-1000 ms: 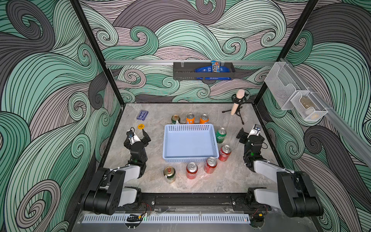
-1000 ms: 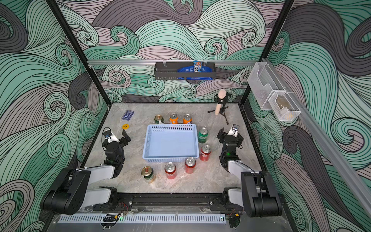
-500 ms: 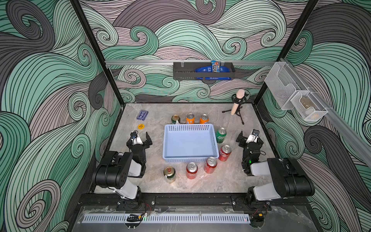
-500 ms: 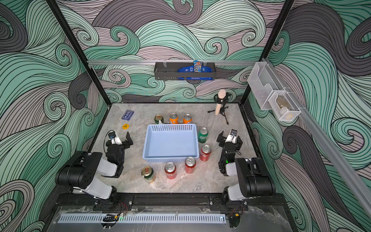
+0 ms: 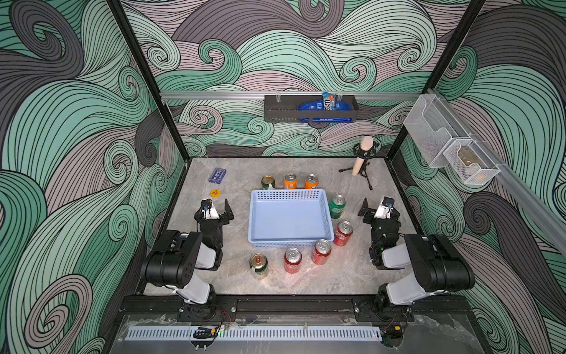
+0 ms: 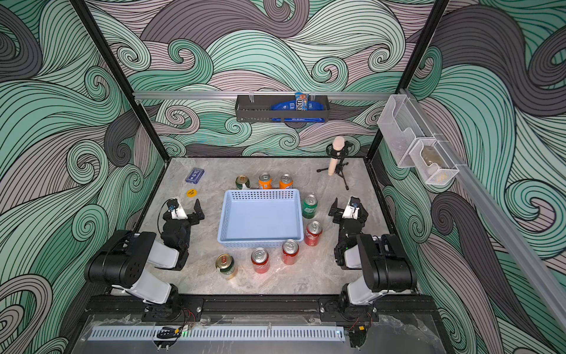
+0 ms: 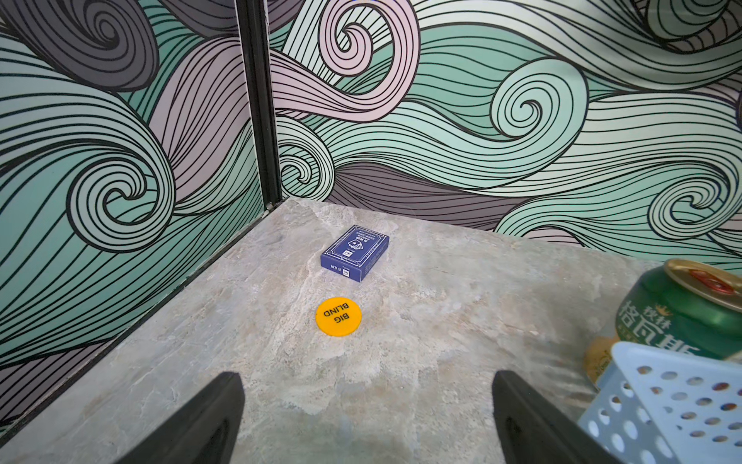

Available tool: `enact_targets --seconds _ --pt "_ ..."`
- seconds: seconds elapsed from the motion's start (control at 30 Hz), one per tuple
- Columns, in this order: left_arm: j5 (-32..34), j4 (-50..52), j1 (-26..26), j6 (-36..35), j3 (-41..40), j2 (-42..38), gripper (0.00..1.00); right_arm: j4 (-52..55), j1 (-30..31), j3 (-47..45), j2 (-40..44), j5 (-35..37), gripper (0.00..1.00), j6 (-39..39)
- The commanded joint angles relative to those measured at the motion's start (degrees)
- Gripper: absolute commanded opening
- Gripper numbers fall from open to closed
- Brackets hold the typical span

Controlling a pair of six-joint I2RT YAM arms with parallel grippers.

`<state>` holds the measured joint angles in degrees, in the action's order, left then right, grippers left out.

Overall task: Take out the drinks from the basket
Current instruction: Reset both arms

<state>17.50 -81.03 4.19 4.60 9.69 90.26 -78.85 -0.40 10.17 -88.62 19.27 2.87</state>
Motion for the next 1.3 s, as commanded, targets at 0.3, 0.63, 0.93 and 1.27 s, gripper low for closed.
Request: enact_targets --seconds 0.3,0.63,0.93,1.27 --pt "-0.6 -1.7 -0.2 -0.8 0.7 0.3 0.99 -1.5 -0.3 0.7 -0.4 -3.2 1.0 -1.6" --pt "-0.6 -1.8 -0.2 -0.9 0.7 0.3 0.99 -1.5 -0.3 0.7 -0.4 -3.2 1.0 -1.6" --pt "-0.6 -1.8 -0.2 -0.8 0.8 0.3 0.99 -1.5 -0.2 0.7 -0.4 -3.2 1.0 -1.6" --pt "-0.6 -1.8 -0.2 -0.9 0.7 0.3 0.99 -1.5 -0.3 0.7 -0.4 -3.2 1.0 -1.6"
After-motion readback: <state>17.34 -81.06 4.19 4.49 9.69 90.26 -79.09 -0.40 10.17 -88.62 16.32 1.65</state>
